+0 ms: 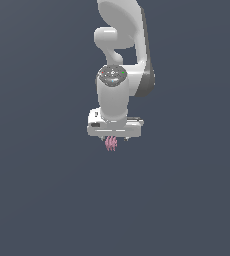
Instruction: Pick up the object and move it to a goal position.
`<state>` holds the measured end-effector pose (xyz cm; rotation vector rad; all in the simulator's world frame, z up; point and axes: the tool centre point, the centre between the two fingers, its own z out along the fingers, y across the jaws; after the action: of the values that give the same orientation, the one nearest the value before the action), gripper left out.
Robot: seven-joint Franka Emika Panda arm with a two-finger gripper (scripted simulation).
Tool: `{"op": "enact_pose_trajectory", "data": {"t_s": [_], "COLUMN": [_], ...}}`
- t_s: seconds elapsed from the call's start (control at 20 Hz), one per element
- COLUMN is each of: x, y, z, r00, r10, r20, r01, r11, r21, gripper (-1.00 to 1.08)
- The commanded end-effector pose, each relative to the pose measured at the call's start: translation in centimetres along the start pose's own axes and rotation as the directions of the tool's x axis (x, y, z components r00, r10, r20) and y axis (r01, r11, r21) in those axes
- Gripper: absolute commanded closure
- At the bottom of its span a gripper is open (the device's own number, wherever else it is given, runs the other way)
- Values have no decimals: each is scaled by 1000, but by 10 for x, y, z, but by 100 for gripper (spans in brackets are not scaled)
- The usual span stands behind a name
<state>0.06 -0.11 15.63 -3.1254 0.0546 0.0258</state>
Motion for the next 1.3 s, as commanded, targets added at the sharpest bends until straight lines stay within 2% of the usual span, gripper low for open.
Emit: {"op": "enact_pose_trajectory", "data": {"t_s": [0.0, 0.7, 1.25], "x": [0, 0, -23], "y": [0, -5, 8], "z": [0, -4, 32], "r00": [1000, 999, 1000], "r10": [0, -39, 6], "r20": [0, -5, -10], "r01": [0, 39, -6], "r11": [1000, 999, 1000], "r21": [0, 4, -4], "gripper": [-92, -92, -92]}}
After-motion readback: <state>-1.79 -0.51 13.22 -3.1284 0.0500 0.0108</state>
